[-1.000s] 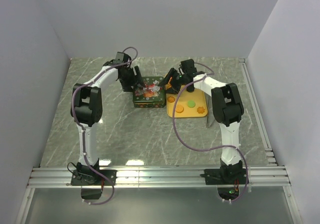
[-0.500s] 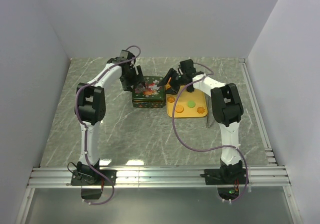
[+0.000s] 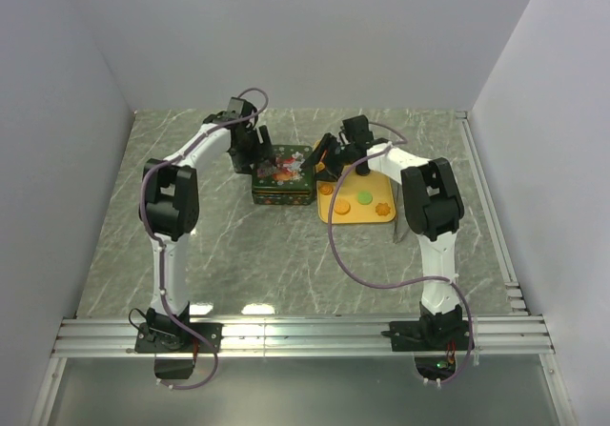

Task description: Pack the cookies

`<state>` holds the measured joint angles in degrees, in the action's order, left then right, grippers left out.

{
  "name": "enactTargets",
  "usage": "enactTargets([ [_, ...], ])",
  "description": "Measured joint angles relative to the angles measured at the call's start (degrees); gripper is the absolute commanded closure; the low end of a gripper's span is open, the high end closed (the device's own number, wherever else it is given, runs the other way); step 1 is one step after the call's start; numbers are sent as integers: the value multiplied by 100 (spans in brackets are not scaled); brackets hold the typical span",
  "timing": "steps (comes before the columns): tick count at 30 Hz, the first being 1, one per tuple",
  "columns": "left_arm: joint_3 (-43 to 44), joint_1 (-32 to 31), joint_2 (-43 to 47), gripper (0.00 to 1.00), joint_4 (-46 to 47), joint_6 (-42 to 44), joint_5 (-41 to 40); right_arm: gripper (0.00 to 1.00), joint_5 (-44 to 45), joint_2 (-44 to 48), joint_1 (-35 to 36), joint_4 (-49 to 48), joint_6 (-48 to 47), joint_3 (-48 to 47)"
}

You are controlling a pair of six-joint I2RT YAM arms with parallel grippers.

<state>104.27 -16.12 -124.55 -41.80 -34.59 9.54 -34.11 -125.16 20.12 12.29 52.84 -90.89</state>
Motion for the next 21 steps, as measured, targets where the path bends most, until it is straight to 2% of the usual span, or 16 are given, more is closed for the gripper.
enactTargets([
  [10,-935,-50,625,23,352,-13,-142,38,9,79,120,-2,-138,291],
  [13,-1143,-68,776,24,385,-22,-173,42,20,125,151,20,-175,339],
  [17,-1394,-74,944,24,501,-63,-197,53,48,234,164,61,-256,402],
  [21,-1762,-98,1220,24,584,-107,-254,53,87,339,192,109,-337,476],
])
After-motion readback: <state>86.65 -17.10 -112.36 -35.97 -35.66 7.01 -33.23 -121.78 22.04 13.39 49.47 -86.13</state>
